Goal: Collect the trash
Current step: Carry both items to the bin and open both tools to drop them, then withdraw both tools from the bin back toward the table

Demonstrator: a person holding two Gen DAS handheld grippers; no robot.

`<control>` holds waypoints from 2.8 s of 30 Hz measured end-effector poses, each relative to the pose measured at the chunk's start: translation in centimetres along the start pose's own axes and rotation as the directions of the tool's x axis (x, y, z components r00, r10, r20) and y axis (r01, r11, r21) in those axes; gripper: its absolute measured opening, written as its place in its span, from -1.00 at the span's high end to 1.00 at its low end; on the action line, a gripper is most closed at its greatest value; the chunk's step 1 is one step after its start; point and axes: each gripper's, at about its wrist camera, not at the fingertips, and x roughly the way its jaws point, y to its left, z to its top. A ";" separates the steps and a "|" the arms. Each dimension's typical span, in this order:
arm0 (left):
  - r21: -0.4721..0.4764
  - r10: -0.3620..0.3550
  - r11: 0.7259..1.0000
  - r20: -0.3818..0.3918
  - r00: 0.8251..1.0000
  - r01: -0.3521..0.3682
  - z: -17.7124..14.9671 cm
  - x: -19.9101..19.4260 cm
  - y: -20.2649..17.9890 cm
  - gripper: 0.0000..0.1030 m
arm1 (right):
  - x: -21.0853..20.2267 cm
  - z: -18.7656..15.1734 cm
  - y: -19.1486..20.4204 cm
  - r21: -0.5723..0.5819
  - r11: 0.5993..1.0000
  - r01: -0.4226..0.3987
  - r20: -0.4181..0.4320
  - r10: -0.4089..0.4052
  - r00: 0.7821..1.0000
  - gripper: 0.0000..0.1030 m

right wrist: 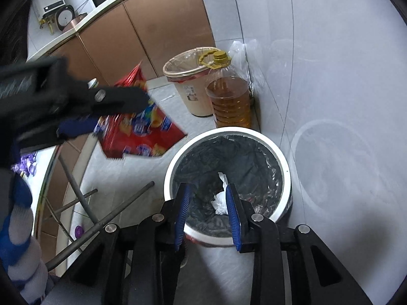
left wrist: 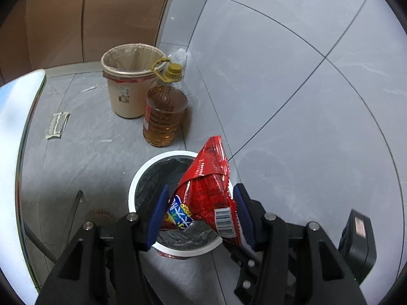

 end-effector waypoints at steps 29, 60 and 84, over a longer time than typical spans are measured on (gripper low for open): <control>-0.063 -0.054 0.996 0.236 0.970 0.070 -2.2 -11.1 2.3 -0.18 | -7.5 -0.7 4.1 -0.060 0.998 0.033 0.111 -0.026 0.993 -0.28; -0.152 0.176 0.983 0.584 0.792 -0.106 -16.8 -38.8 6.3 -0.18 | -35.1 -4.3 16.8 -0.300 0.954 0.027 0.585 0.162 0.795 -0.97; -0.237 0.304 0.951 0.616 0.727 -0.197 -21.2 -43.4 4.9 -0.20 | -37.5 -5.4 14.5 -0.299 0.953 -0.045 0.625 0.231 0.746 -1.00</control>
